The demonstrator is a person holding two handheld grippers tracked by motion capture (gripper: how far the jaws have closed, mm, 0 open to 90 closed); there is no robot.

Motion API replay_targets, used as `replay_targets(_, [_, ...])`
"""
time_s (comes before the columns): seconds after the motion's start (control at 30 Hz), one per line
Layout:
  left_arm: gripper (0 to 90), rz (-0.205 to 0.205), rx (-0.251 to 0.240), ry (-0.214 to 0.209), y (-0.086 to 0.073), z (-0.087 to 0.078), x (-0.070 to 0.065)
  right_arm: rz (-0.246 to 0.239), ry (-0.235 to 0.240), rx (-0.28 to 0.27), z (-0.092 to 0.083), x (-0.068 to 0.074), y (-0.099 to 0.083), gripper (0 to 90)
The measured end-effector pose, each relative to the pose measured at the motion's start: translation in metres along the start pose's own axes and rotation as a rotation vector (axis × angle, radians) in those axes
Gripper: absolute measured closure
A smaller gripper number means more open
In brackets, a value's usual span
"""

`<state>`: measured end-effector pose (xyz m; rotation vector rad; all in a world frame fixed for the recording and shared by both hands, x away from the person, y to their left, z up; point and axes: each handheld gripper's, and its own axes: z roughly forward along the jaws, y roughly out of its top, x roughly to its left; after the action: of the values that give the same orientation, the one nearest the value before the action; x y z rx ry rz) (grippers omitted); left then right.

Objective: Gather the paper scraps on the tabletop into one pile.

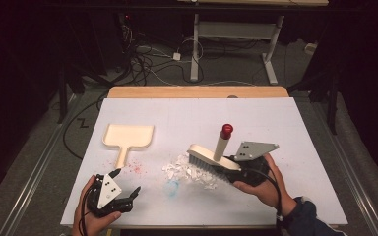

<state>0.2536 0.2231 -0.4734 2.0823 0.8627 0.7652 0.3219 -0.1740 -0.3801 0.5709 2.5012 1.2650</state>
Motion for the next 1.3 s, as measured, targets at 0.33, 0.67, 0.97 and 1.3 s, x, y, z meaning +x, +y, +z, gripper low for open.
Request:
replay_targets(0.33, [16.4, 0.041, 0.003, -0.001, 0.003, 0.003, -0.004, -0.024, -0.046, 0.115, -0.048, -0.005, -0.042, 67.7])
replay_targets(0.67, [16.5, 0.053, 0.007, -0.016, 0.005, 0.007, -0.006, -0.013, 0.001, 0.208, -0.022, 0.003, -0.058, 67.9])
replay_targets(0.97, [16.5, 0.053, 0.007, -0.022, 0.005, 0.007, -0.005, -0.030, -0.007, 0.138, 0.016, 0.009, -0.033, 67.9])
replay_targets(1.3, [16.5, 0.045, 0.001, -0.018, 0.005, 0.006, -0.005, -0.015, -0.037, 0.056, -0.015, 0.004, -0.020, 67.7])
